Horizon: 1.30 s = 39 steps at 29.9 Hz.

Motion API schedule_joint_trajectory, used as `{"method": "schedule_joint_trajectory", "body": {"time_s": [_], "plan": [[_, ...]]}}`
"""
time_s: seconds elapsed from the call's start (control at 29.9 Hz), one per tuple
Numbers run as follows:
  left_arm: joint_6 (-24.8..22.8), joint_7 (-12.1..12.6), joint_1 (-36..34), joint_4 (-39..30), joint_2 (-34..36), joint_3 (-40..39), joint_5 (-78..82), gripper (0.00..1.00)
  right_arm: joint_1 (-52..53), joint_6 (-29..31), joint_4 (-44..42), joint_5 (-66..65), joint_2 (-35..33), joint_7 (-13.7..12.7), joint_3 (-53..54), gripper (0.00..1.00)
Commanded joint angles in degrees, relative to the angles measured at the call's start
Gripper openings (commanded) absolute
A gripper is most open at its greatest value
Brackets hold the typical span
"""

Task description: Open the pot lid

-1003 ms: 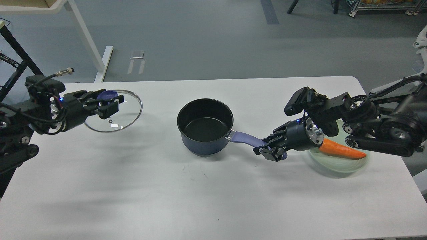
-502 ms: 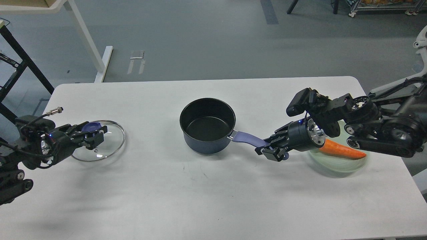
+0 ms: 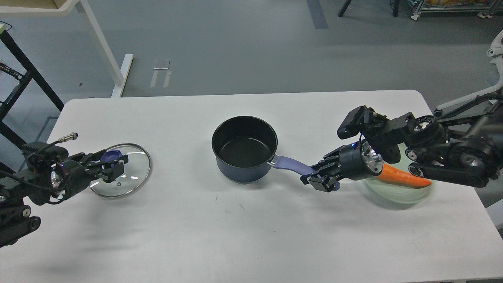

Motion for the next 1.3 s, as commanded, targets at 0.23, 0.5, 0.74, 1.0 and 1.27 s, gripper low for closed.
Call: {"method": "schedule_joint_trajectory", "body": {"time_s": [0.23,0.5,0.74,1.0,1.27], "plan": [[-0.1,-0.2,-1.3,-0.9,0.8,-1.4,-6.0,0.99,-0.4,-0.3,-0.1,0.3,-0.1,-0.1,2.3,0.61],[-3.8,-1.8,-7.0,-0.9,1.8,-1.8,-30.3,0.99,-0.5,-0.1,0.4,0.6,-3.3,0.6,5.6,0.94],[-5.8,-3.3,-9.5,-0.9,0.9,-4.4,-42.0,0.99,-6.0,-0.8,-1.1,8.1,-9.9,0.7,22.7,0.98],[-6.1,-6.6,-9.5,0.0,-5.1,-6.5,-57.2,0.99,-20.3,-1.4,-4.1,25.5,-10.6,0.7,49.9,0.98],[-8.3,-6.3,-9.3,4.1,-11.3,-14.4,-77.5,0.99,-29.4,-2.3,-4.4,43.7,-9.8,0.7,60.7,0.99]]}}
